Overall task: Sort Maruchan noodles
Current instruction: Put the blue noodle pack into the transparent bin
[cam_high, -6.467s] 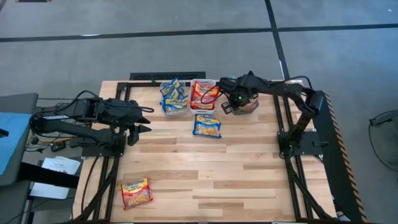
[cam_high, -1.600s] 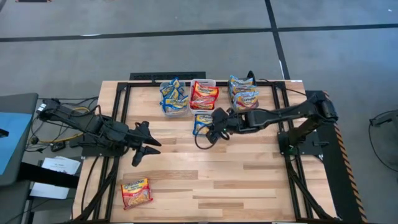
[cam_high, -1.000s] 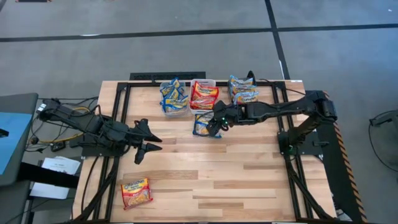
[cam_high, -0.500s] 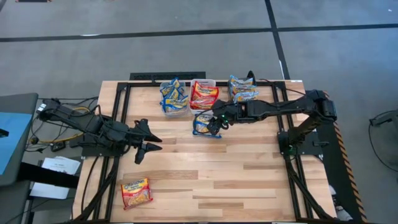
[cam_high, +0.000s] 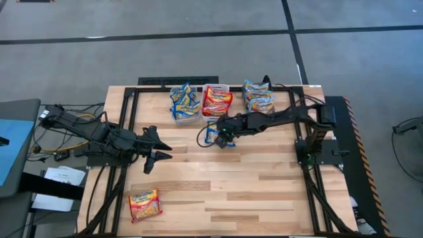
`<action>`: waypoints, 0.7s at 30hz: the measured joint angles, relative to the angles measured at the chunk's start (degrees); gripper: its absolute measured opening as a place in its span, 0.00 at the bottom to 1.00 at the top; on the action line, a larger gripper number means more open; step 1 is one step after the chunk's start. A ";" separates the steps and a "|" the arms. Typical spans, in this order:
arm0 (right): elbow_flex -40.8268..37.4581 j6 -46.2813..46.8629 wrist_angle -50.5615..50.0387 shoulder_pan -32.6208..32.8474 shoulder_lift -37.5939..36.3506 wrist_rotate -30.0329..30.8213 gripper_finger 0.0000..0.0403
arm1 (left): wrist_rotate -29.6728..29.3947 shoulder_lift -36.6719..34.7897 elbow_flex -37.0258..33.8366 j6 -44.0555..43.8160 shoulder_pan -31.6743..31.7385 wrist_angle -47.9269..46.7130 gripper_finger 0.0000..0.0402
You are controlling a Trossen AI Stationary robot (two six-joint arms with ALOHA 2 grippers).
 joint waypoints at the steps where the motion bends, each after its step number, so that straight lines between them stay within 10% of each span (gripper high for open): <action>1: 0.06 0.37 0.29 0.00 0.54 0.25 0.53 | 0.02 -0.01 0.00 0.03 0.00 -0.09 0.39; 21: 1.69 6.14 2.79 0.98 9.86 -2.50 0.47 | 0.02 -0.02 0.00 -2.85 -0.01 -0.16 0.39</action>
